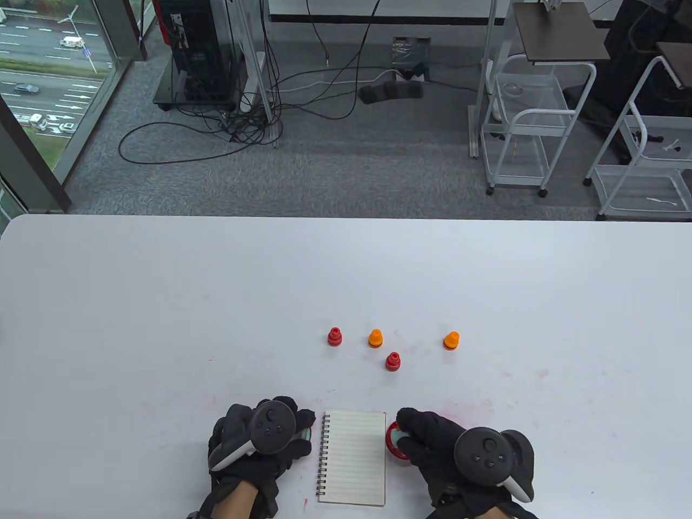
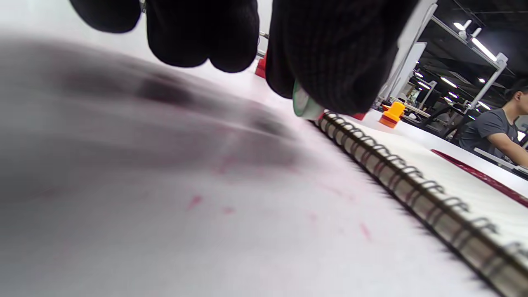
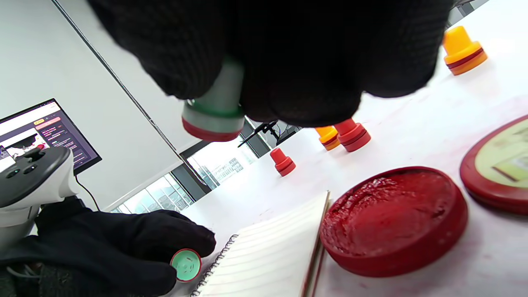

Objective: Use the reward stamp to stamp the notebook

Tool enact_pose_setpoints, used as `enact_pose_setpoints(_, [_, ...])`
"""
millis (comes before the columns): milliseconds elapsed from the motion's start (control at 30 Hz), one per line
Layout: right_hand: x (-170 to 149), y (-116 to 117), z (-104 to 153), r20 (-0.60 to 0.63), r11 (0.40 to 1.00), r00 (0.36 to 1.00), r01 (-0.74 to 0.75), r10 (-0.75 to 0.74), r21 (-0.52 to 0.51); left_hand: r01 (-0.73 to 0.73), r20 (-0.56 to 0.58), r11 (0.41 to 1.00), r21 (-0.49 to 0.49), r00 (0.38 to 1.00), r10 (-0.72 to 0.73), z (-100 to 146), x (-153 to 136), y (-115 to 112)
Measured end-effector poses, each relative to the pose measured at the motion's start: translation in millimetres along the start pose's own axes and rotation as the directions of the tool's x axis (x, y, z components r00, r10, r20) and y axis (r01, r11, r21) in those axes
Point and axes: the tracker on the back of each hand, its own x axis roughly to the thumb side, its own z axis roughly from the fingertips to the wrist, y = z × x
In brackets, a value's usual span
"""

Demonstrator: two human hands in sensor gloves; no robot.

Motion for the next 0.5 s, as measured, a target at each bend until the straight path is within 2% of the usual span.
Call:
enact_pose_setpoints(133, [-0.2, -0.2, 0.0, 0.000, 1.000, 1.000, 0.000, 0.000, 0.005, -0.064, 0.026, 0.998, -0.001, 0.998, 0.064, -1.9, -3.6, -2.9])
enact_pose_setpoints(233, [-0.4, -0.6, 0.1, -0.001, 1.000, 1.000, 0.003, -0.003, 0.002, -0.018, -0.011, 0.999, -0.030, 1.000, 0.018, -4.6, -6.8, -6.9])
enact_pose_setpoints(500, [-2.0, -1.7, 0.5, -0.004, 1.000, 1.000, 0.009, -0.009, 0.002, 0.048, -0.011, 0.998, -0.027, 0.999, -0.049, -3.0, -5.6, -4.9])
